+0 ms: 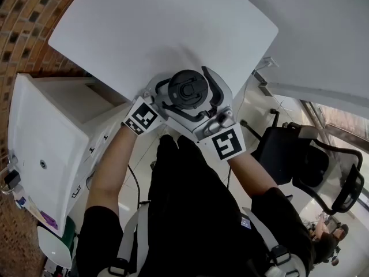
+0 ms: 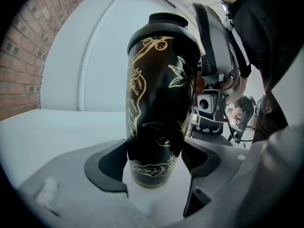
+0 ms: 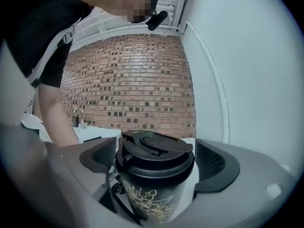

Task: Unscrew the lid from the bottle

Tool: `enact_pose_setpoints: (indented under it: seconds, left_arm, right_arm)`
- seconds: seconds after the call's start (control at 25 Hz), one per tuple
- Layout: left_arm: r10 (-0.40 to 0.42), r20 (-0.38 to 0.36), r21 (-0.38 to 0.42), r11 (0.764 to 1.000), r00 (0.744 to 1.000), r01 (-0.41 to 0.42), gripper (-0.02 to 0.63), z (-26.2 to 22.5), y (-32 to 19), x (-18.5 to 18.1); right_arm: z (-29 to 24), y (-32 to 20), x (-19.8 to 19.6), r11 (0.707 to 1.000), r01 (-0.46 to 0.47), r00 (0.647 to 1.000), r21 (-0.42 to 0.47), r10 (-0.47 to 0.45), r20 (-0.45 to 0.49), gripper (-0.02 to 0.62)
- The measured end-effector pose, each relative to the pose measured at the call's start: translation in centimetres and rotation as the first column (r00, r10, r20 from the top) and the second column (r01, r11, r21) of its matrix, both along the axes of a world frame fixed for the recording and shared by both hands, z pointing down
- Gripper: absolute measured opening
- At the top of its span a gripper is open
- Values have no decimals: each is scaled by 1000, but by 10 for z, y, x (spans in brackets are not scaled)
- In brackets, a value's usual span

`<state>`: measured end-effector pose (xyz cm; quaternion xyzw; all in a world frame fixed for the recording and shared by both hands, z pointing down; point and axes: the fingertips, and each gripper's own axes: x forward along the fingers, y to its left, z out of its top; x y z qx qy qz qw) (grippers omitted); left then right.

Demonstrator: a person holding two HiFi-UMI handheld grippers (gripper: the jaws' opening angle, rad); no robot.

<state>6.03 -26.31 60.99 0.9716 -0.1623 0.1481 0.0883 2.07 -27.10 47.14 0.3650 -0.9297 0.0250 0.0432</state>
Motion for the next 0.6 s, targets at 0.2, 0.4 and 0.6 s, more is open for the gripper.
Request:
enact_pose_setpoints:
  seconds: [0.2,0.4,0.6]
  left_arm:
    - [0,1,-1,1000,1000,0,362,1,0,0]
    - [2,1,0,1000,1000,-2,362,0,0,0]
    - [1,2,0,1000,1000,-1,361,1,0,0]
  right_arm:
    - [4,1,1,1000,13,1000,-15,-14,-14,448]
    - [6,4,-1,989,140,990,-48,-141,-4,448]
    - [6,8,-4,950,309,950,-55,-310,-23,456]
